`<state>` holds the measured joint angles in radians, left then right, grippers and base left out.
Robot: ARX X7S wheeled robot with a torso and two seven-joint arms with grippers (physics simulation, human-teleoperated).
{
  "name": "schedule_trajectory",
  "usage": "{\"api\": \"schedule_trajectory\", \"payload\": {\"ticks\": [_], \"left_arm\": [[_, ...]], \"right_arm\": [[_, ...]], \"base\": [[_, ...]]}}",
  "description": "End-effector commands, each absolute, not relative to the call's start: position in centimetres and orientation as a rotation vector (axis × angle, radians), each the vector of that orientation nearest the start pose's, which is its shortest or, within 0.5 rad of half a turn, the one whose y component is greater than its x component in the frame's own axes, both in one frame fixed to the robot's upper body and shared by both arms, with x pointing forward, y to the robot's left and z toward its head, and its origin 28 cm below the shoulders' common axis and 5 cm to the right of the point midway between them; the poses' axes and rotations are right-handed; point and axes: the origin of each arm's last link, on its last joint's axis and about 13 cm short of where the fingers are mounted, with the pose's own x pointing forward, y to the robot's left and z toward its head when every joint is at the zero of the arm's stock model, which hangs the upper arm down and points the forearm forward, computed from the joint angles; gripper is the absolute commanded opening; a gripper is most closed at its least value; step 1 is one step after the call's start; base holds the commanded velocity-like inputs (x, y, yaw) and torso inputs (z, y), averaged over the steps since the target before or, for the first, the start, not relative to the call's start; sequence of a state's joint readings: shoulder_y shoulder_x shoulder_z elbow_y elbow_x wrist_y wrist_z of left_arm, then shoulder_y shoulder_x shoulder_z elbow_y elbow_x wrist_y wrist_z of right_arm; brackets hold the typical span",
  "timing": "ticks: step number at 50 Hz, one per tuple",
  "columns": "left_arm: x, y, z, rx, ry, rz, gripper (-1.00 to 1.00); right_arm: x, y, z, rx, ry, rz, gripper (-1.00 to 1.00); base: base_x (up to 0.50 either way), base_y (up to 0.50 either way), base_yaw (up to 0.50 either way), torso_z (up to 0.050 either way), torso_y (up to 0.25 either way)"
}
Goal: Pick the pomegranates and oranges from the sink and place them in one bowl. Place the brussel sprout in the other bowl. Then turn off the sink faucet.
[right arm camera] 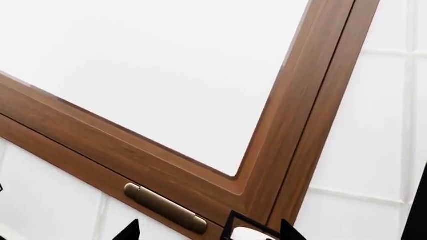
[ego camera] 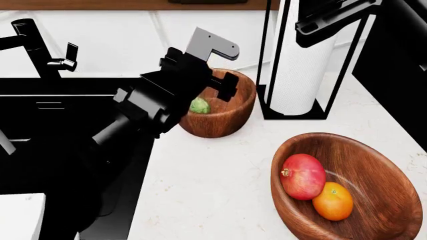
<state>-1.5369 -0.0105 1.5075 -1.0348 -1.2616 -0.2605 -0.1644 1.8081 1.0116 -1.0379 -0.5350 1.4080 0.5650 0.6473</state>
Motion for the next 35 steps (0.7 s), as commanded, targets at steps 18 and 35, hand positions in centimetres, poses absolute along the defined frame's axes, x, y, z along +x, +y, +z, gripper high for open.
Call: {"api": "schedule_trajectory", "payload": {"ticks": [18, 35], "left_arm": [[37.0, 14.5, 28.5, 0.163, -0.214, -0.195, 1.0], [35.8, 15.7, 28.3, 0.124, -0.268, -0.158, 1.0]], "right_arm": [[21.3, -13.6, 37.1, -0.356, -0.454, 0.223, 1.0], [21.5, -13.9, 36.3, -0.339, -0.429, 0.199, 1.0]], "base": [[-0.08, 0.0, 0.0, 0.0, 0.0], [-0.5, 0.0, 0.0, 0.0, 0.0]]}}
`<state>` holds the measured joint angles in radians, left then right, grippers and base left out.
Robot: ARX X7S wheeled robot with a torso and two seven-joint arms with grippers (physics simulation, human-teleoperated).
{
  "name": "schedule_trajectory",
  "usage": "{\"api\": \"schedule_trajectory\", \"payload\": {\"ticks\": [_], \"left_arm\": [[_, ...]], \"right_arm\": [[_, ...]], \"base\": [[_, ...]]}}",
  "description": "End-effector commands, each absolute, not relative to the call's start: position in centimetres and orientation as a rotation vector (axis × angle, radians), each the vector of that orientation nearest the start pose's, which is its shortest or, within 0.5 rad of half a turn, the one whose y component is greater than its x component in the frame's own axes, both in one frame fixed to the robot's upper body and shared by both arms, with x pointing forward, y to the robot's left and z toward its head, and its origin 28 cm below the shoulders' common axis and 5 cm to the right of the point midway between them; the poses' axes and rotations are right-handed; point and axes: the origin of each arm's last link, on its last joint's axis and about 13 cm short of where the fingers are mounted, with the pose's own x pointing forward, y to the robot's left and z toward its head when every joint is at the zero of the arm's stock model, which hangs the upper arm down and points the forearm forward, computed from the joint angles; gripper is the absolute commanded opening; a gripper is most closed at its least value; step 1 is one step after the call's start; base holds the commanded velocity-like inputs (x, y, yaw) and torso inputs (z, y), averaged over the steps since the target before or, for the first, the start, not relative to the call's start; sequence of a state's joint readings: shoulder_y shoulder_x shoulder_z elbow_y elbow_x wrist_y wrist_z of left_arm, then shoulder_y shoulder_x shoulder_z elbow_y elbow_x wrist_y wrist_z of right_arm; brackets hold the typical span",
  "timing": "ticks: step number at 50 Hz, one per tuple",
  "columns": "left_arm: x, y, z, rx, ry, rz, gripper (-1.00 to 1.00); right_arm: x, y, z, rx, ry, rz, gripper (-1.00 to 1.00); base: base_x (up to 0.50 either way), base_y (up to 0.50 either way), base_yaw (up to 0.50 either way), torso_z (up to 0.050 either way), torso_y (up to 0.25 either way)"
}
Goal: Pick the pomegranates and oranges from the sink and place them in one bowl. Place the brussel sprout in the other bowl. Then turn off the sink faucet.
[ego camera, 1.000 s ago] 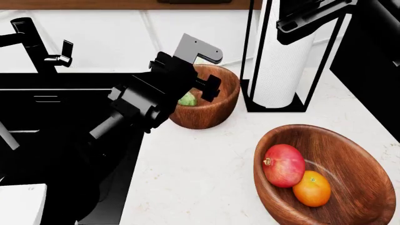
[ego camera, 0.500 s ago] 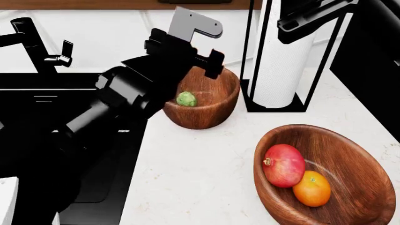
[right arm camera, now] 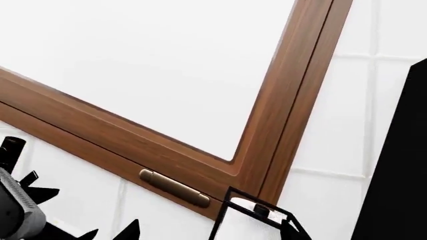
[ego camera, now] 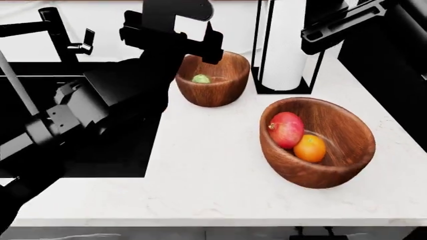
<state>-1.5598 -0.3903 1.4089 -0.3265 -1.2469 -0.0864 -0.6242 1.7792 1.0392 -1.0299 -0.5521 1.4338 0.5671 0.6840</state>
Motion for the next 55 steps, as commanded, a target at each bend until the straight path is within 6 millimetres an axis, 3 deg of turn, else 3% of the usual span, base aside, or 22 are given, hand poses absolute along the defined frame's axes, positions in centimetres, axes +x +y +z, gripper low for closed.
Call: {"api": "schedule_trajectory", "payload": {"ticks": [1, 10, 21, 28, 42, 55], "left_arm": [[35.7, 15.8, 28.3, 0.122, -0.272, -0.154, 1.0], [34.2, 16.8, 27.7, 0.12, -0.33, -0.11, 1.0], [28.9, 19.3, 24.3, -0.053, -0.461, -0.008, 1.0], [26.5, 20.4, 22.3, -0.068, -0.535, 0.06, 1.0], [26.2, 21.9, 20.3, -0.089, -0.636, 0.125, 1.0], [25.5, 22.4, 21.2, -0.113, -0.669, 0.157, 1.0]], "right_arm": [[21.5, -13.8, 36.1, -0.342, -0.423, 0.19, 1.0], [21.4, -13.4, 34.3, -0.353, -0.412, 0.121, 1.0], [20.7, -12.9, 30.5, -0.284, -0.451, 0.098, 1.0], [20.1, -12.5, 27.6, -0.248, -0.49, 0.103, 1.0], [18.9, -12.9, 22.7, -0.161, -0.523, 0.068, 1.0], [18.9, -12.5, 22.0, -0.136, -0.506, 0.091, 1.0]], "base": [[-0.5, 0.0, 0.0, 0.0, 0.0], [-0.5, 0.12, 0.0, 0.0, 0.0], [-0.28, 0.47, 0.0, 0.0, 0.0], [0.0, 0.5, 0.0, 0.0, 0.0], [0.0, 0.5, 0.0, 0.0, 0.0], [0.0, 0.5, 0.0, 0.0, 0.0]]}}
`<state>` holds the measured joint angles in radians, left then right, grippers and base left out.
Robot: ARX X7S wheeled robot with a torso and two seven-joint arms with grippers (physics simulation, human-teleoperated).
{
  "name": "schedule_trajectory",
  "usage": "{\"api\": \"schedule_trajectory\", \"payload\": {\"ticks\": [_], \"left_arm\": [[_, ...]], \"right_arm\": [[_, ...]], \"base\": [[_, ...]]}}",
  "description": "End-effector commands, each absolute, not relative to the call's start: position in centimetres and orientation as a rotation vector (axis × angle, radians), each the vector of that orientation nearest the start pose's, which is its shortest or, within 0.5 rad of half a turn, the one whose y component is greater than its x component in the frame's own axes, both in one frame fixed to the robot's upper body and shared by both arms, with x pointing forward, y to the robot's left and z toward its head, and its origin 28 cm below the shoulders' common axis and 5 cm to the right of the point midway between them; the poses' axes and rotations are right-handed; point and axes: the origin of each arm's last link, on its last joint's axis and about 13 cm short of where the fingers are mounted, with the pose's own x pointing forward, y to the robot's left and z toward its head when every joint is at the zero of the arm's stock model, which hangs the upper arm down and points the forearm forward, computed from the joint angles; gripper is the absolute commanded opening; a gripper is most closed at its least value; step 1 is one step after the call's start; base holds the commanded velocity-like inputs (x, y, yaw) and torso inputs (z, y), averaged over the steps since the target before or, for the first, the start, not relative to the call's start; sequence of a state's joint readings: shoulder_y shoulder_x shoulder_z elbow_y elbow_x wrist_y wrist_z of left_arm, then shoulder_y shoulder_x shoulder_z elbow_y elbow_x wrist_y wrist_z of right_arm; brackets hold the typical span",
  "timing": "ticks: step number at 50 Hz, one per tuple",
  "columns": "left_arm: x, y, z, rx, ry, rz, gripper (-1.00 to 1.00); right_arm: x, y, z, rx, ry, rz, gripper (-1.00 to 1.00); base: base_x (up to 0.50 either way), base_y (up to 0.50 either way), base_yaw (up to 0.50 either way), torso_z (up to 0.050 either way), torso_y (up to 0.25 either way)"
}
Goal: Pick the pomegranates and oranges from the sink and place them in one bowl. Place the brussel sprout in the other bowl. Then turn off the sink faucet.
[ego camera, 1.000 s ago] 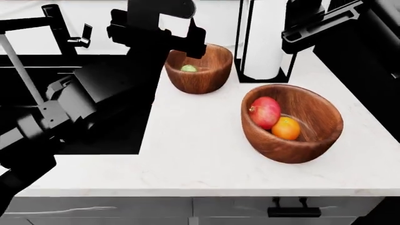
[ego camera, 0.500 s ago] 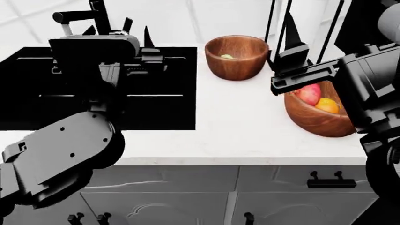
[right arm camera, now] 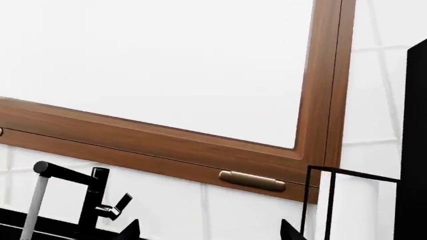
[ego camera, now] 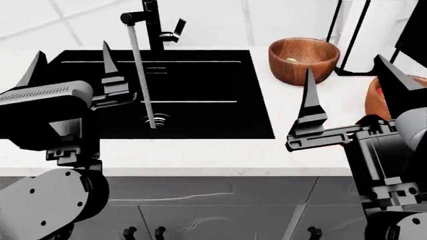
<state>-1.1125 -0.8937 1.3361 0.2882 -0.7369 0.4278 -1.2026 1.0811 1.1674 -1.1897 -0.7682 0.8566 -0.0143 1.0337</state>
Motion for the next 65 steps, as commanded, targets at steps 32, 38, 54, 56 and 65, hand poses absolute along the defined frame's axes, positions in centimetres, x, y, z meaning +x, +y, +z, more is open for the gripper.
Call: {"api": "schedule_trajectory", "payload": {"ticks": [32, 38, 54, 56, 65], "left_arm": [[25.5, 22.1, 20.9, -0.123, -0.641, 0.125, 1.0], [25.5, 21.9, 21.0, -0.114, -0.634, 0.102, 1.0], [33.0, 20.0, 23.8, -0.134, -0.448, 0.196, 1.0], [34.8, 19.6, 24.5, -0.142, -0.403, 0.174, 1.0], [42.5, 19.5, 25.7, -0.167, -0.144, 0.25, 1.0]], "right_arm": [[19.1, -12.4, 22.0, -0.089, -0.509, 0.075, 1.0], [19.2, -12.5, 22.0, -0.079, -0.505, 0.079, 1.0], [29.0, -13.4, 23.2, -0.032, -0.259, 0.087, 1.0], [31.0, -13.6, 24.4, -0.015, -0.227, 0.081, 1.0], [39.2, -13.5, 26.0, 0.078, -0.03, 0.07, 1.0]], "base": [[0.0, 0.4, 0.0, 0.0, 0.0], [0.01, 0.5, 0.0, 0.0, 0.0], [0.01, 0.01, 0.0, 0.0, 0.0], [0.0, 0.0, 0.0, 0.0, 0.0], [0.0, 0.0, 0.0, 0.0, 0.0]]}}
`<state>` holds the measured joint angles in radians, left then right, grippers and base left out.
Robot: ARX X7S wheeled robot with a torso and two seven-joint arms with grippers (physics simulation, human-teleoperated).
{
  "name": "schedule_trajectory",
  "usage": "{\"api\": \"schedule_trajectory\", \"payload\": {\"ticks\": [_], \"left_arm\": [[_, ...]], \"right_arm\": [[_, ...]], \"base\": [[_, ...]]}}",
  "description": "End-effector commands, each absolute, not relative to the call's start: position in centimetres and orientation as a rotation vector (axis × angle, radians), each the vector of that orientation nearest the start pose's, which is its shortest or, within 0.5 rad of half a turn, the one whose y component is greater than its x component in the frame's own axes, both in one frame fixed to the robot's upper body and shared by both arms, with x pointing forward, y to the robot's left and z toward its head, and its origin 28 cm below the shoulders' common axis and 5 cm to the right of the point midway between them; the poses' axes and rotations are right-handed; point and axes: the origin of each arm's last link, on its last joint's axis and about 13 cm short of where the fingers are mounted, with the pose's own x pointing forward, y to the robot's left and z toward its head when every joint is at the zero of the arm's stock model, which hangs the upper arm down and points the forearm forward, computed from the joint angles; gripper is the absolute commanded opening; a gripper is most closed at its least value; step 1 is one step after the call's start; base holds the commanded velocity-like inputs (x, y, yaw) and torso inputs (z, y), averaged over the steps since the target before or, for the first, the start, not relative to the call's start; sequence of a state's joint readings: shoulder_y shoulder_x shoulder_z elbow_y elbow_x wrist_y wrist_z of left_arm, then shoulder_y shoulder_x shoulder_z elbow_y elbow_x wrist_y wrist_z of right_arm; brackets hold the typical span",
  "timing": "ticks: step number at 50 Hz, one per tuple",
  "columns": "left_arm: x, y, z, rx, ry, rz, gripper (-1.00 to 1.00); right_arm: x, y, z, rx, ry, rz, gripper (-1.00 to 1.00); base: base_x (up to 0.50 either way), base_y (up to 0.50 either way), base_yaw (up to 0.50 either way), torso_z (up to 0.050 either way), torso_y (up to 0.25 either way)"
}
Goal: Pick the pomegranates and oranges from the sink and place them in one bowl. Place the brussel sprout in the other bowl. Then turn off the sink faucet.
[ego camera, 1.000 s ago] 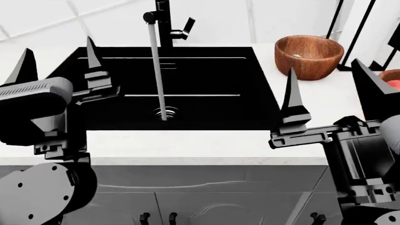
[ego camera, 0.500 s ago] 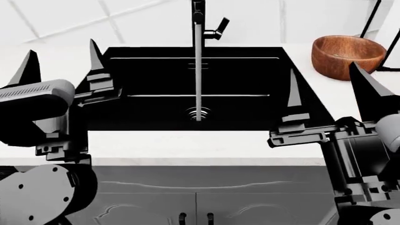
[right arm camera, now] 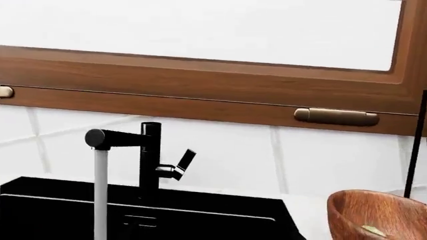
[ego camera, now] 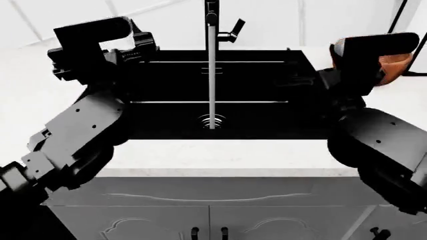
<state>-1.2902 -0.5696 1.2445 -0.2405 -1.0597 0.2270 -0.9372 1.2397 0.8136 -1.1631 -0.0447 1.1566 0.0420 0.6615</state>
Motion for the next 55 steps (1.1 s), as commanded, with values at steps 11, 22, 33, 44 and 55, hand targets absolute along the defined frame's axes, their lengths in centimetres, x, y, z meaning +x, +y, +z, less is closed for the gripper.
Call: {"api": "schedule_trajectory", "payload": {"ticks": [11, 22, 33, 44, 55], "left_arm": [[43.9, 19.6, 24.7, -0.164, -0.004, 0.281, 1.0], [44.0, 20.5, 24.7, -0.147, -0.006, 0.301, 1.0], [43.7, 20.5, 22.9, -0.07, 0.106, 0.297, 1.0], [43.8, 20.9, 23.5, -0.144, 0.067, 0.263, 1.0], [43.9, 21.7, 23.7, -0.164, 0.052, 0.289, 1.0]], "right_arm": [[43.5, -13.0, 24.3, 0.096, 0.09, 0.006, 1.0], [43.4, -13.1, 23.1, 0.114, 0.13, -0.092, 1.0], [42.4, -12.9, 20.0, 0.039, 0.36, -0.214, 1.0], [43.1, -12.5, 21.8, -0.073, 0.238, -0.119, 1.0], [43.2, -12.4, 21.9, -0.081, 0.216, -0.122, 1.0]], "base": [[0.0, 0.0, 0.0, 0.0, 0.0], [0.0, 0.0, 0.0, 0.0, 0.0], [0.0, 0.0, 0.0, 0.0, 0.0], [0.36, 0.0, 0.0, 0.0, 0.0], [0.5, 0.0, 0.0, 0.0, 0.0]]}}
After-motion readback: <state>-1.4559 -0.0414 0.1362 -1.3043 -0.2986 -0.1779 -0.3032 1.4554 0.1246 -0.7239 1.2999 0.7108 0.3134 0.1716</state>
